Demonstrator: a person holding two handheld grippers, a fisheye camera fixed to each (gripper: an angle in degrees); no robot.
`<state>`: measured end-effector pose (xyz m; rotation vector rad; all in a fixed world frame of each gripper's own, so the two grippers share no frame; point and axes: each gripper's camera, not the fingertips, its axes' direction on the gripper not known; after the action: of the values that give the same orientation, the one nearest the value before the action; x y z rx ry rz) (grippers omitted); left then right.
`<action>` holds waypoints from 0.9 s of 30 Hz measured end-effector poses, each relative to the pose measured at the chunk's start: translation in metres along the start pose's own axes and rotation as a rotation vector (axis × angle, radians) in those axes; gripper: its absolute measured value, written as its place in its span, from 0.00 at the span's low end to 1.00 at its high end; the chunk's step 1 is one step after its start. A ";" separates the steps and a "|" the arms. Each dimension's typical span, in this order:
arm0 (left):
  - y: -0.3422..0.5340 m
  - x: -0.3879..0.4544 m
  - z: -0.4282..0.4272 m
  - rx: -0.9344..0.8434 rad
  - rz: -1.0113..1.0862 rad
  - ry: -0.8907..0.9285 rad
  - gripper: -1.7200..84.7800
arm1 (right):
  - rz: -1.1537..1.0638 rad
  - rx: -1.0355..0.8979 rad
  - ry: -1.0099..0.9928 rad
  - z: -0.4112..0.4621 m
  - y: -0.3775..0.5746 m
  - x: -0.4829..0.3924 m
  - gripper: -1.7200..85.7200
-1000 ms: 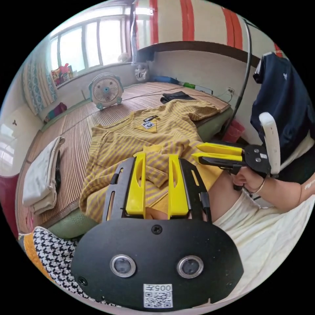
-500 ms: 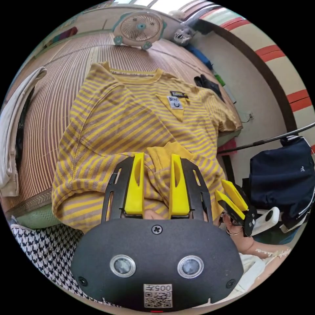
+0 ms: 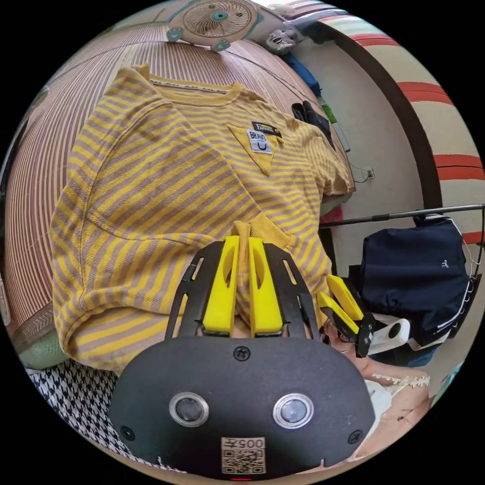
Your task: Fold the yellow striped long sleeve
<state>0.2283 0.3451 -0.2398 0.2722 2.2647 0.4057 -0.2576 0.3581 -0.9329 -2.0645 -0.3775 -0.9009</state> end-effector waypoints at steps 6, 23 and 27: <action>0.034 0.019 -0.049 0.145 0.128 0.068 0.07 | -0.006 -0.001 0.008 0.003 -0.002 -0.005 0.11; 0.200 -0.062 -0.481 0.961 -0.199 -0.765 0.07 | -0.042 -0.031 0.095 0.013 -0.015 -0.034 0.10; 0.277 -0.138 -0.495 0.940 -0.572 -0.867 0.07 | -0.049 -0.032 0.086 0.015 -0.018 -0.037 0.10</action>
<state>-0.0359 0.4574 0.2691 0.1901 1.4092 -0.9347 -0.2860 0.3827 -0.9555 -2.0460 -0.3708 -1.0272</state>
